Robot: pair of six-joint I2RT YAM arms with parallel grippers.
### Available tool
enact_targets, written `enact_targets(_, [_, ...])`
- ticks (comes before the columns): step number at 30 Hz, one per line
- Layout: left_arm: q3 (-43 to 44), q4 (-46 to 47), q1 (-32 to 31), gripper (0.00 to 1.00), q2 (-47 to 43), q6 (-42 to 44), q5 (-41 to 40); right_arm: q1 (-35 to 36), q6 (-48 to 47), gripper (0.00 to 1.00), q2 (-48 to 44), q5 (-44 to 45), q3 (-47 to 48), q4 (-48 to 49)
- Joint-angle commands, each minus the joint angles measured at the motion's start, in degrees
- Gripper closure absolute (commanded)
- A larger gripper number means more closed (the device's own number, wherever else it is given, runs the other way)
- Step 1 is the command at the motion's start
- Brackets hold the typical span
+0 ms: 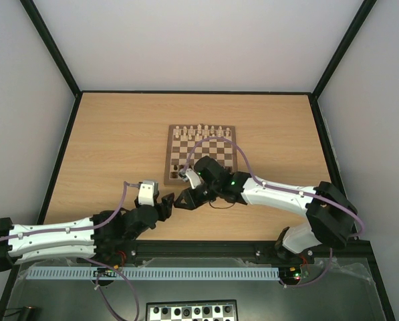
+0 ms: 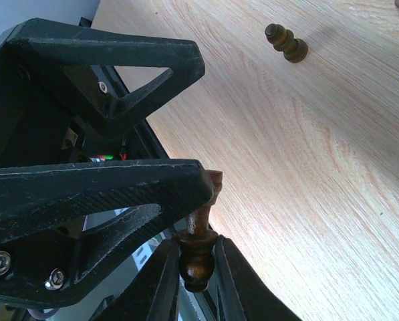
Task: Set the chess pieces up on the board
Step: Place the chess piece on the chessboard.
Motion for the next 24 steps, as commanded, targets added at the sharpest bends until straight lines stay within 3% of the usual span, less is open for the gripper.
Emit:
enact_targets(1, [0.72, 0.52, 0.63, 0.37, 1.01, -0.21, 0.00, 0.46, -0.23, 0.85, -1.92, 0.60, -0.85, -0.91])
enact_targets(15, [-0.21, 0.52, 0.61, 0.41, 0.10, -0.69, 0.82, 0.37, -0.24, 0.84, -4.62, 3.90, -0.18, -1.85])
enact_targets(24, [1.12, -5.05, 0.64, 0.36, -5.08, -1.77, -2.70, 0.36, -0.68, 0.85, -5.09, 9.46, -1.21, -4.89])
